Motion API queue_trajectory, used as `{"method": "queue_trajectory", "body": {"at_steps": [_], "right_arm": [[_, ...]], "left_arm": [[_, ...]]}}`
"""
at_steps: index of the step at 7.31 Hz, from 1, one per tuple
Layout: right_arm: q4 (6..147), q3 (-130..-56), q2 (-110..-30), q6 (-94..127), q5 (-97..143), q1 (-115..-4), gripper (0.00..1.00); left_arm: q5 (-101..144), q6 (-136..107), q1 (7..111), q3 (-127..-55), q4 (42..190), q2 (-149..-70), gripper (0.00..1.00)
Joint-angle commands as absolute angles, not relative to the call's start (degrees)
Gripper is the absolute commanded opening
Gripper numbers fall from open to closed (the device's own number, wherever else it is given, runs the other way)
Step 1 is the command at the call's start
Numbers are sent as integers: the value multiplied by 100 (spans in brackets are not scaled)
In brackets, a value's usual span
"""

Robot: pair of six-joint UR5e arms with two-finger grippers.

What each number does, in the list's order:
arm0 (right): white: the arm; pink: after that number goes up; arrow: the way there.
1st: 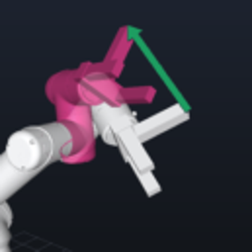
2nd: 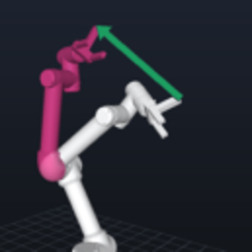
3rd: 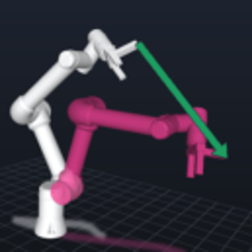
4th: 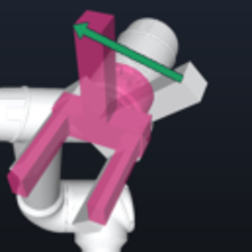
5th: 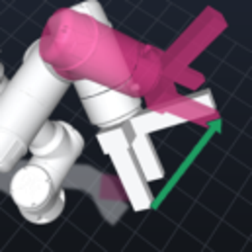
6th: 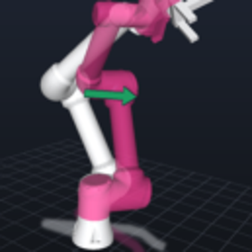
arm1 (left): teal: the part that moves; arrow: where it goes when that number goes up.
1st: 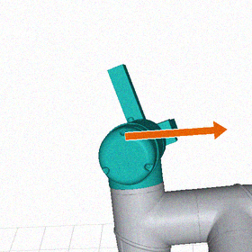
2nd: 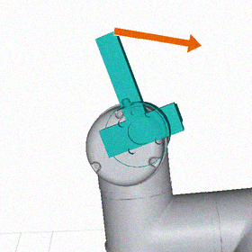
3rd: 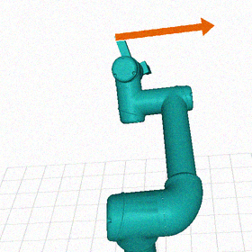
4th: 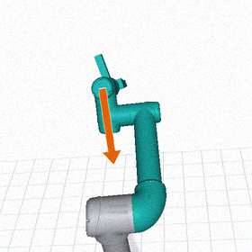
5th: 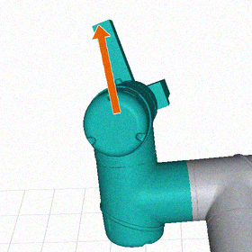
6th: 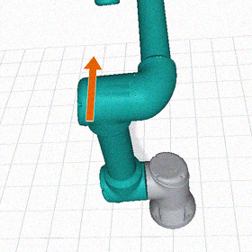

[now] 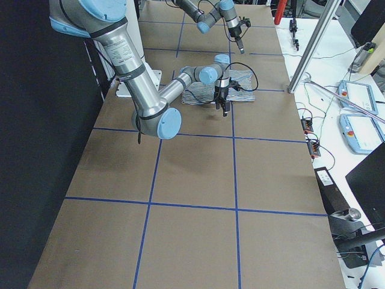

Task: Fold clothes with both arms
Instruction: 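Move the right gripper to the shirt's far corner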

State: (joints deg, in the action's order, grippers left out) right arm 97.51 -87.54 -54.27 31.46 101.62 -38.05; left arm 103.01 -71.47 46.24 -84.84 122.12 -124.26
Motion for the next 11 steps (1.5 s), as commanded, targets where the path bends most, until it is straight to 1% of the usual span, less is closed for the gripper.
{"method": "queue_trajectory", "body": {"at_steps": [1,3,4,5,6,7,11], "right_arm": [[9677,-8606,-4978,3146,10239,-4059,100],[9607,-7337,-3846,3313,10240,-4166,100],[9432,-6912,-3458,3348,10213,-4166,100],[8778,-6456,-3332,3636,10204,-4140,100],[8206,-5746,-3131,3639,10074,-4140,100],[8052,-5522,-3103,3639,9959,-4061,100],[8060,-5520,-3225,3621,9897,-3955,100]], "left_arm": [[10301,-7146,4623,-8499,12270,-12419,100],[10301,-7102,4641,-8517,12200,-12428,100],[10318,-7102,4667,-8525,12191,-12419,100],[10475,-7102,4676,-8534,12190,-12402,100],[10616,-7110,4684,-8552,12190,-12401,100],[10626,-7119,4693,-8595,12190,-12393,100],[10635,-7110,4685,-8587,12190,-12349,100]]}}
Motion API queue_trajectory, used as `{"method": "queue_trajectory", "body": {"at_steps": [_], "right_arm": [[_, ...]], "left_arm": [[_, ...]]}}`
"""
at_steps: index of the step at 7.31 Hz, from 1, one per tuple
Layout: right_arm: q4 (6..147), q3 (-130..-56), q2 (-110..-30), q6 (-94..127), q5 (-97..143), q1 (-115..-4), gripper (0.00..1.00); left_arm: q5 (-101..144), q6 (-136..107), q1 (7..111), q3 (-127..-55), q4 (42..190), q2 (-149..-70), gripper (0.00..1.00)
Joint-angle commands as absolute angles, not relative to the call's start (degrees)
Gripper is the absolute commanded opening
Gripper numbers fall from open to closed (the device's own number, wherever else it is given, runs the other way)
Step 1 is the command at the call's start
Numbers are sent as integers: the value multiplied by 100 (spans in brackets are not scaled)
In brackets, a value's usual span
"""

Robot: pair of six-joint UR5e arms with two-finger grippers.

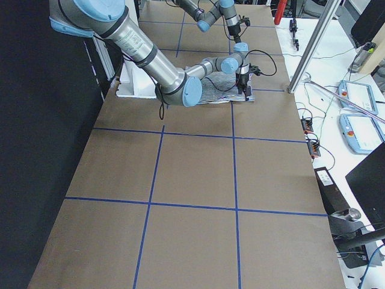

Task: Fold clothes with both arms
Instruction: 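Move the right gripper to the shirt's far corner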

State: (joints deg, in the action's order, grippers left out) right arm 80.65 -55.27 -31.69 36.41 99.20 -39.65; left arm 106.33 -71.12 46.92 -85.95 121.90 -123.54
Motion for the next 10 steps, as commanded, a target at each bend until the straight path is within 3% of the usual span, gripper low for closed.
{"method": "queue_trajectory", "body": {"at_steps": [1,3,6,9,10], "right_arm": [[8060,-5520,-3252,3543,9862,-4016,100],[8025,-5581,-3514,3001,9870,-4331,100],[8304,-6545,-3920,2925,10675,-4570,100],[10059,-9054,-4656,4250,11460,-4553,100],[10359,-9218,-4728,4524,11844,-4544,100]], "left_arm": [[10635,-7110,4693,-8578,12199,-12349,100],[10635,-7110,4693,-8578,12191,-12357,100],[10704,-7119,4693,-8631,12182,-12384,100],[11232,-8257,4414,-10365,10308,-12033,100],[11189,-8958,4099,-10815,9796,-11832,100]]}}
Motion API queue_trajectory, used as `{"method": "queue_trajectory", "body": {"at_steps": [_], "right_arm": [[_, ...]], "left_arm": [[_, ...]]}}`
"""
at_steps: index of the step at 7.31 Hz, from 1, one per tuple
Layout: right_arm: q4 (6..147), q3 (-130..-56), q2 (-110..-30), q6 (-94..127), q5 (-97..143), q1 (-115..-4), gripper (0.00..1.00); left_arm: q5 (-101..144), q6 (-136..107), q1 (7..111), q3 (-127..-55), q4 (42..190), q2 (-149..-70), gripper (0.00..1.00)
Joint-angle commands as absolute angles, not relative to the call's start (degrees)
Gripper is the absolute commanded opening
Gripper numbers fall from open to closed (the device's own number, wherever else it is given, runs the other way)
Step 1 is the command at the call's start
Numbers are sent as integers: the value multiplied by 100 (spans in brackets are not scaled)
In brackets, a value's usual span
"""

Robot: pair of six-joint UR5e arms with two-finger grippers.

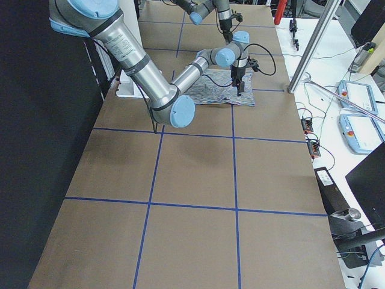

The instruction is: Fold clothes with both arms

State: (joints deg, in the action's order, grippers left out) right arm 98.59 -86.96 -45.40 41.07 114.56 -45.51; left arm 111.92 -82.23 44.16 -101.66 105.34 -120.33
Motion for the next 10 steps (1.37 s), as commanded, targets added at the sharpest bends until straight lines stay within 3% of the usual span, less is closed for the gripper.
{"method": "queue_trajectory", "body": {"at_steps": [1,3,5,10], "right_arm": [[10319,-9498,-5033,4944,11856,-4457,100],[9794,-10016,-5533,6183,11569,-4064,100],[9484,-10335,-5748,6635,11277,-3806,100],[9475,-10354,-5669,6873,11285,-3779,100]], "left_arm": [[10832,-9748,3591,-11211,9478,-11665,100],[9568,-11208,2230,-11180,9220,-11593,100],[9274,-11889,1620,-11153,9290,-11269,100],[9167,-11892,1521,-10705,9466,-11277,96]]}}
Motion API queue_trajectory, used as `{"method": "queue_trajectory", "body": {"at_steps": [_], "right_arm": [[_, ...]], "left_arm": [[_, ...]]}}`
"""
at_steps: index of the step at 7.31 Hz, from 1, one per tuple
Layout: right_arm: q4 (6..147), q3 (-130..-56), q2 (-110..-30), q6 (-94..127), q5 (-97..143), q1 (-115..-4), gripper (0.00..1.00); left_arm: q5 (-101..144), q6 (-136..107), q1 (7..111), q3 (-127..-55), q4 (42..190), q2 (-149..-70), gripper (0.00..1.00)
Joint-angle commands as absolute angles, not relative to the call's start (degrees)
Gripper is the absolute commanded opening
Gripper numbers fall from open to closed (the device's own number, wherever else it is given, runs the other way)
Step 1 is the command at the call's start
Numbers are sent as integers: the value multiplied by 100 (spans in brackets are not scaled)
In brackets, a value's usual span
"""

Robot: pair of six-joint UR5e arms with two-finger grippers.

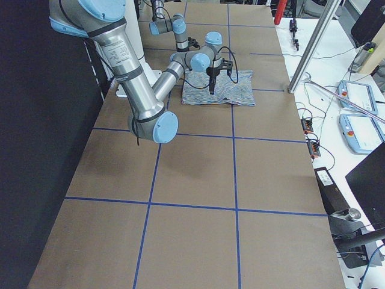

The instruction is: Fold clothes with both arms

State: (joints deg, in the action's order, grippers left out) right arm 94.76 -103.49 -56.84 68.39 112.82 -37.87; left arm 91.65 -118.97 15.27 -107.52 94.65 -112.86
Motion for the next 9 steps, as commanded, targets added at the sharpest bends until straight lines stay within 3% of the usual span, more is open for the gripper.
{"method": "queue_trajectory", "body": {"at_steps": [1,2,3,5,6,9], "right_arm": [[9475,-10354,-5669,6882,11285,-3771,100],[9475,-10354,-5669,6882,11285,-3771,100],[9475,-10354,-5678,6882,11294,-3771,100],[9483,-10345,-5687,6873,11329,-3771,100],[9475,-10336,-5704,6873,11329,-3771,100],[9475,-10345,-5713,6873,11320,-3771,100]], "left_arm": [[9167,-11865,1521,-10705,9466,-11268,94],[9167,-11857,1521,-10705,9466,-11268,91],[9167,-11883,1521,-10705,9466,-11268,78],[9158,-11927,1521,-10723,9457,-11302,22],[9167,-11927,1521,-10740,9466,-11303,0],[9202,-11848,1521,-10801,9466,-11320,0]]}}
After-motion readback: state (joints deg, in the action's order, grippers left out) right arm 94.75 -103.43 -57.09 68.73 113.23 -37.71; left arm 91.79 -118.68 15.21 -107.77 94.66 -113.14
